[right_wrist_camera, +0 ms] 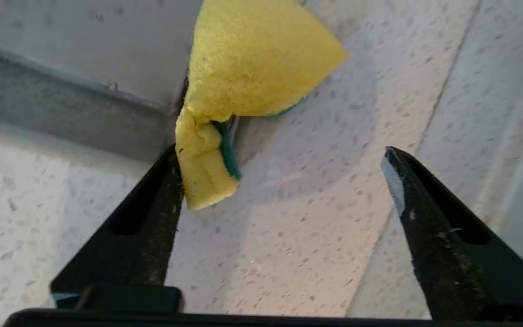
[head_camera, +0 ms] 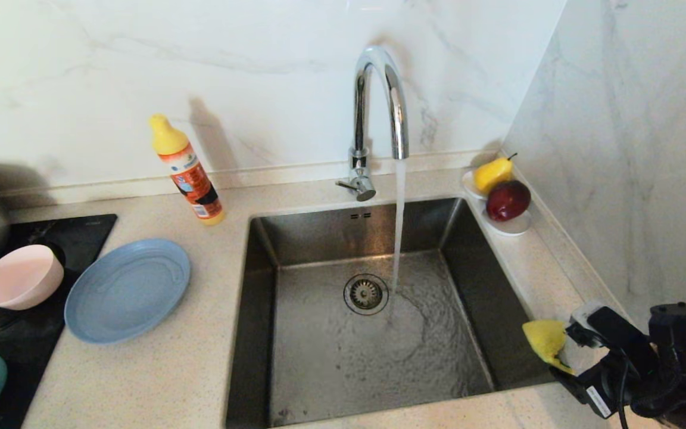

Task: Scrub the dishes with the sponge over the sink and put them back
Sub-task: Put down the sponge

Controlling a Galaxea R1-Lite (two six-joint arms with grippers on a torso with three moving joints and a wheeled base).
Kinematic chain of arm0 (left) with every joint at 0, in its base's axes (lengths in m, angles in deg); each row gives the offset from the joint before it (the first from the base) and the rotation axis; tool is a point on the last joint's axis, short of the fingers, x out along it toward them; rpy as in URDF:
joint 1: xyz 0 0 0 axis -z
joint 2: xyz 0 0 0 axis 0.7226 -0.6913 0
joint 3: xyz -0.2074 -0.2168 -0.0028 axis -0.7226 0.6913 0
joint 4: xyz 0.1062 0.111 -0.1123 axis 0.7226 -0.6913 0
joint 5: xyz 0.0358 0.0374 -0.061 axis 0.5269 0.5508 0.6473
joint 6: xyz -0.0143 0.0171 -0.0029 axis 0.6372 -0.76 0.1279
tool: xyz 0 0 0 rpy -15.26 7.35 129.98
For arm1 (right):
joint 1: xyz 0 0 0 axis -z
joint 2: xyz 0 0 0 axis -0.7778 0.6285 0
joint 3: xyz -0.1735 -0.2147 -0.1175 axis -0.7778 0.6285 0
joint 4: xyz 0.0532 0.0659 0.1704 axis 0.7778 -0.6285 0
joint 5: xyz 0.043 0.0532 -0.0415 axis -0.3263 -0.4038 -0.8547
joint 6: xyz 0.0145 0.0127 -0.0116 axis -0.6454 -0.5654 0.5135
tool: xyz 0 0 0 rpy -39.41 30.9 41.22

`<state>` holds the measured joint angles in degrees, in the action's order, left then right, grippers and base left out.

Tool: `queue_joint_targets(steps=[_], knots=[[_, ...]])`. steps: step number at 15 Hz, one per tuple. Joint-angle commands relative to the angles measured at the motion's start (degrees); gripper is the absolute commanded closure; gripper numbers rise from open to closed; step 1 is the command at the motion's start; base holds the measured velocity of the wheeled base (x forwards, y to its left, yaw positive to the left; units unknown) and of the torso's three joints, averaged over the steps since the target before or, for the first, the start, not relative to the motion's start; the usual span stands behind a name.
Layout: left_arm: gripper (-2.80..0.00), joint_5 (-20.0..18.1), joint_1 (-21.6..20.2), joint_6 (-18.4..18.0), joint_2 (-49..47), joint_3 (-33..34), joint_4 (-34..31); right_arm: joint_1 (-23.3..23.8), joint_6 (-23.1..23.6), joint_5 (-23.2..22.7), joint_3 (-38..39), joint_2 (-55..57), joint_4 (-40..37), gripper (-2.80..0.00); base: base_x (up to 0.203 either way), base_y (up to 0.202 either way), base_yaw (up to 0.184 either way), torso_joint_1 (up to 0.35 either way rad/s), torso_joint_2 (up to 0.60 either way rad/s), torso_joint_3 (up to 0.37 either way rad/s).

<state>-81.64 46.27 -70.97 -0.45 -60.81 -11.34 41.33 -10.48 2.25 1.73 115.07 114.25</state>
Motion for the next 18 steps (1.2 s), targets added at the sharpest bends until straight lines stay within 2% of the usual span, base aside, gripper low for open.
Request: queue_joint_targets(steps=[1,18], knots=[[0.00,0.0,0.0,-0.1,-0.1,0.0,0.0,0.3,0.2,0.1,-0.6,-0.4,0.2,-2.80,0.000,0.000,0.000,0.000,0.00,0.000],[0.00,0.0,0.0,-0.1,-0.1,0.0,0.0,2.9,-2.3,0.8,-3.6,-2.0,-2.2,-2.80,0.000,0.000,0.000,0.000,0.00,0.000]])
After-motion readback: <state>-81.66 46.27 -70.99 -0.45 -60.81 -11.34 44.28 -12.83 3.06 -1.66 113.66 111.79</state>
